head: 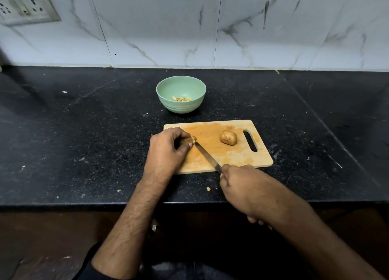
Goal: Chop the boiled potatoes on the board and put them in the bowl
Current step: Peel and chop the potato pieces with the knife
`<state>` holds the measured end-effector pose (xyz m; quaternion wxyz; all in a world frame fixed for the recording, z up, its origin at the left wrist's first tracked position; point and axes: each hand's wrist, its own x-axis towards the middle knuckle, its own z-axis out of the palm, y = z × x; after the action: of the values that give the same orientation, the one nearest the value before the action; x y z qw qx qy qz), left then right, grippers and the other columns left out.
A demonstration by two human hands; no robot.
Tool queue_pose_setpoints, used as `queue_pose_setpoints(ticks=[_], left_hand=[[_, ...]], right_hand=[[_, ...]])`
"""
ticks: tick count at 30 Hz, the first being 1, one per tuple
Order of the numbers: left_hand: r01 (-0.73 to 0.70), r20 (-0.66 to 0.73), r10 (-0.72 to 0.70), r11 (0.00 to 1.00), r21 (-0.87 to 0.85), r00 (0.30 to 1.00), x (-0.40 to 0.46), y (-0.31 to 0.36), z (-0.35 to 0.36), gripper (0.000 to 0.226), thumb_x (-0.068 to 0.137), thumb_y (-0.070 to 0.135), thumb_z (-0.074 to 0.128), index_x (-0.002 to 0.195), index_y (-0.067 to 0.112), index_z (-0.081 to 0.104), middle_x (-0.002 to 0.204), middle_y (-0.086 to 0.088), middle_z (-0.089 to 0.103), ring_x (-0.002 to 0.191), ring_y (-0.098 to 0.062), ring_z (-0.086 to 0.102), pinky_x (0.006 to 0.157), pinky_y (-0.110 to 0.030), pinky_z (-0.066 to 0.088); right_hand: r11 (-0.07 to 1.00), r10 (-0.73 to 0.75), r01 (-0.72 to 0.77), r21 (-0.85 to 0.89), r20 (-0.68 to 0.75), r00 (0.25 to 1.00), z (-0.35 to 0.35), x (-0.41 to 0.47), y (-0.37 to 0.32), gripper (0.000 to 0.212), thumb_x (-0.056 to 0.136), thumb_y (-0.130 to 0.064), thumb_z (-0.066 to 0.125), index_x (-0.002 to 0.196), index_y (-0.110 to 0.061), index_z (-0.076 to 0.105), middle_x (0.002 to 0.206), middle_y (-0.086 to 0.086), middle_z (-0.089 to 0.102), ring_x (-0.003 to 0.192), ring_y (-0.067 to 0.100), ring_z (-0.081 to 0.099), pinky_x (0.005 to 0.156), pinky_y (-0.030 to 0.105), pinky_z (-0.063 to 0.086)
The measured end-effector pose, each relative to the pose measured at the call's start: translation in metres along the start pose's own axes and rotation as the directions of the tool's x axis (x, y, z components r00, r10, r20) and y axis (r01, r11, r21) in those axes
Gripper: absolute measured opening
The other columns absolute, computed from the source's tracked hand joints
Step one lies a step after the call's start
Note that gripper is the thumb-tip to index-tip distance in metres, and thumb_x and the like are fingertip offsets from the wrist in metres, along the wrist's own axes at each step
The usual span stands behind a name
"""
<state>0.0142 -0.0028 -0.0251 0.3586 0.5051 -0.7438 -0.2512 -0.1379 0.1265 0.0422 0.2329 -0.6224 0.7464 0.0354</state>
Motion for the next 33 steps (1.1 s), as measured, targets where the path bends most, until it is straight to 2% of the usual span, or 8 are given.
queue_pose_setpoints(ticks=[4,6,9,12,22,25,28,33], left_hand=[[-0.028,-0.008,0.028,0.999,-0.017,1.0,-0.006,-0.002,-0.002,0.032,0.082,0.024,0.083,0.112,0.025,0.071,0.097,0.018,0.066,0.091,0.007,0.06,0.082,-0.004,0.044],[-0.056,-0.038,0.055,0.998,-0.021,0.998,-0.009,-0.005,-0.003,0.036,0.082,0.024,0.083,0.115,0.024,0.07,0.102,0.013,0.067,0.094,0.001,0.062,0.088,-0.014,0.05],[-0.138,-0.093,0.141,0.99,0.03,0.986,-0.01,-0.009,-0.003,0.025,0.084,0.018,0.081,0.107,0.02,0.073,0.099,0.01,0.067,0.09,-0.004,0.064,0.087,-0.03,0.056],[-0.208,-0.079,0.217,0.972,0.113,0.973,-0.01,-0.013,-0.002,0.017,0.087,0.019,0.076,0.104,0.02,0.077,0.099,0.008,0.068,0.088,-0.01,0.065,0.082,-0.038,0.057],[-0.237,-0.045,0.253,0.945,0.225,0.966,-0.009,-0.01,-0.001,0.012,0.09,0.019,0.073,0.099,0.013,0.079,0.1,0.003,0.072,0.088,-0.015,0.068,0.085,-0.035,0.058],[-0.247,-0.042,0.262,0.945,0.214,0.964,-0.009,-0.009,-0.003,0.012,0.091,0.018,0.073,0.099,0.013,0.079,0.099,0.004,0.071,0.088,-0.013,0.067,0.085,-0.033,0.057],[-0.249,-0.04,0.262,0.947,0.202,0.964,-0.009,-0.008,-0.003,0.011,0.091,0.017,0.074,0.098,0.012,0.08,0.098,0.003,0.072,0.086,-0.013,0.067,0.084,-0.033,0.058],[-0.231,-0.026,0.241,0.954,0.192,0.97,-0.008,-0.007,-0.002,0.01,0.089,0.015,0.073,0.097,0.012,0.08,0.102,0.003,0.074,0.089,-0.014,0.068,0.088,-0.033,0.057]], right_hand=[[0.999,-0.037,0.036,-0.024,-0.071,0.997,-0.009,-0.005,-0.004,0.029,0.108,-0.035,0.028,0.114,-0.02,0.052,0.074,-0.003,0.055,0.049,0.007,0.05,0.042,0.02,0.04],[0.998,-0.058,0.058,-0.003,-0.128,0.99,-0.01,-0.001,-0.008,0.025,0.107,-0.035,0.028,0.106,-0.022,0.049,0.073,-0.003,0.054,0.051,0.008,0.047,0.045,0.022,0.039],[0.997,-0.061,0.067,0.027,-0.165,0.984,-0.009,0.012,-0.016,0.022,0.107,-0.035,0.03,0.1,-0.024,0.048,0.071,-0.003,0.053,0.053,0.01,0.047,0.049,0.026,0.042],[0.998,-0.061,0.065,0.023,-0.167,0.984,-0.008,0.024,-0.021,0.02,0.106,-0.033,0.032,0.097,-0.023,0.047,0.07,-0.003,0.052,0.054,0.011,0.046,0.049,0.027,0.043],[0.998,-0.063,0.062,-0.008,-0.141,0.988,-0.003,0.035,-0.025,0.017,0.106,-0.033,0.032,0.099,-0.023,0.043,0.076,0.0,0.053,0.055,0.012,0.047,0.057,0.03,0.046],[0.998,-0.062,0.061,-0.011,-0.127,0.99,-0.006,0.035,-0.026,0.015,0.106,-0.032,0.033,0.101,-0.024,0.044,0.076,-0.001,0.054,0.055,0.011,0.048,0.052,0.03,0.046],[0.999,-0.048,0.048,-0.004,-0.114,0.992,-0.008,0.035,-0.026,0.023,0.106,-0.032,0.033,0.111,-0.02,0.052,0.072,0.0,0.054,0.053,0.012,0.048,0.046,0.027,0.043],[0.999,-0.052,0.053,0.002,-0.101,0.993,-0.012,0.033,-0.026,0.026,0.107,-0.033,0.032,0.116,-0.021,0.054,0.071,0.0,0.053,0.053,0.012,0.046,0.046,0.027,0.041]])
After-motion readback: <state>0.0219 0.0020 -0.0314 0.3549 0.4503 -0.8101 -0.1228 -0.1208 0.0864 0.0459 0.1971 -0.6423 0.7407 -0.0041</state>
